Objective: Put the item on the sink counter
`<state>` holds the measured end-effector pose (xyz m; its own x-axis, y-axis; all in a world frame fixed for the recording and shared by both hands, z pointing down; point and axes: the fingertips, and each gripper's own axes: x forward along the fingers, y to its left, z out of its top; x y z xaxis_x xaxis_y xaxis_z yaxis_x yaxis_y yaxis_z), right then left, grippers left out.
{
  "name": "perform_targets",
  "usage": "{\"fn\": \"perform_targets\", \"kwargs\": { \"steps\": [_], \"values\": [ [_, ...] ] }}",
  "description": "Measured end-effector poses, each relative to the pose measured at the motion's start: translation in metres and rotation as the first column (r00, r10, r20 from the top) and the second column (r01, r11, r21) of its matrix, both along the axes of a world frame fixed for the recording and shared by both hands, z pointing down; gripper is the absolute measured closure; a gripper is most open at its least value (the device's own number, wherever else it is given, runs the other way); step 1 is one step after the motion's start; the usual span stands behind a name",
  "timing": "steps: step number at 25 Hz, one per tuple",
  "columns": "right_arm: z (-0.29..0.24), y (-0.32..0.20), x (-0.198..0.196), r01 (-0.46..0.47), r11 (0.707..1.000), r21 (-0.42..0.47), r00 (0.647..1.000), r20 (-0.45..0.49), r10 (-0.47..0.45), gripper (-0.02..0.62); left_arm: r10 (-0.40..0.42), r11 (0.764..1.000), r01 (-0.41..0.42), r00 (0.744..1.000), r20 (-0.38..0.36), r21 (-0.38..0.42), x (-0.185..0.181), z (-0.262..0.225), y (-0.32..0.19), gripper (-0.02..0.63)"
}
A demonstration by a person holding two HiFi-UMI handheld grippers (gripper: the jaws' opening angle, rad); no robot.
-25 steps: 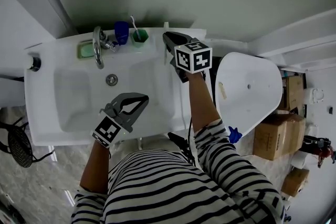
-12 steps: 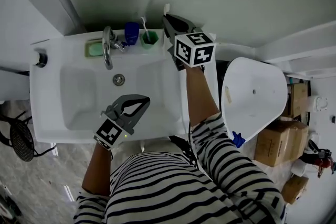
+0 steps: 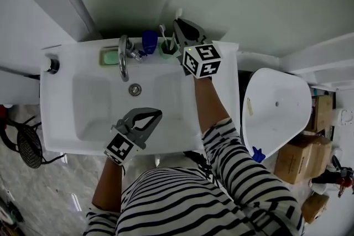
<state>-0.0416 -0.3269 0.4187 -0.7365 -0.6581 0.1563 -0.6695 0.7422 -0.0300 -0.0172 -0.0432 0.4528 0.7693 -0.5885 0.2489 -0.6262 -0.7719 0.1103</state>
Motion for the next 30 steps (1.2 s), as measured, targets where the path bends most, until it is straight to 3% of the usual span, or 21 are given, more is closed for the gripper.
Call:
{"fn": "perform_targets", "kwargs": {
  "steps": [18, 30],
  "values": [
    [0.06, 0.0, 0.007, 0.013, 0.999, -0.041, 0.999, -0.052, -0.015, 0.574, -0.017, 1.0, 0.017, 0.999, -0.028, -0.025, 0.001, 0.012, -0.017, 0.6],
    [0.084, 0.008, 0.006, 0.048, 0.995, -0.092, 0.983, -0.173, -0.064, 0.574, -0.001, 1.0, 0.001, 0.999, -0.033, -0.021, 0.006, 0.012, -0.018, 0.6]
  ]
}}
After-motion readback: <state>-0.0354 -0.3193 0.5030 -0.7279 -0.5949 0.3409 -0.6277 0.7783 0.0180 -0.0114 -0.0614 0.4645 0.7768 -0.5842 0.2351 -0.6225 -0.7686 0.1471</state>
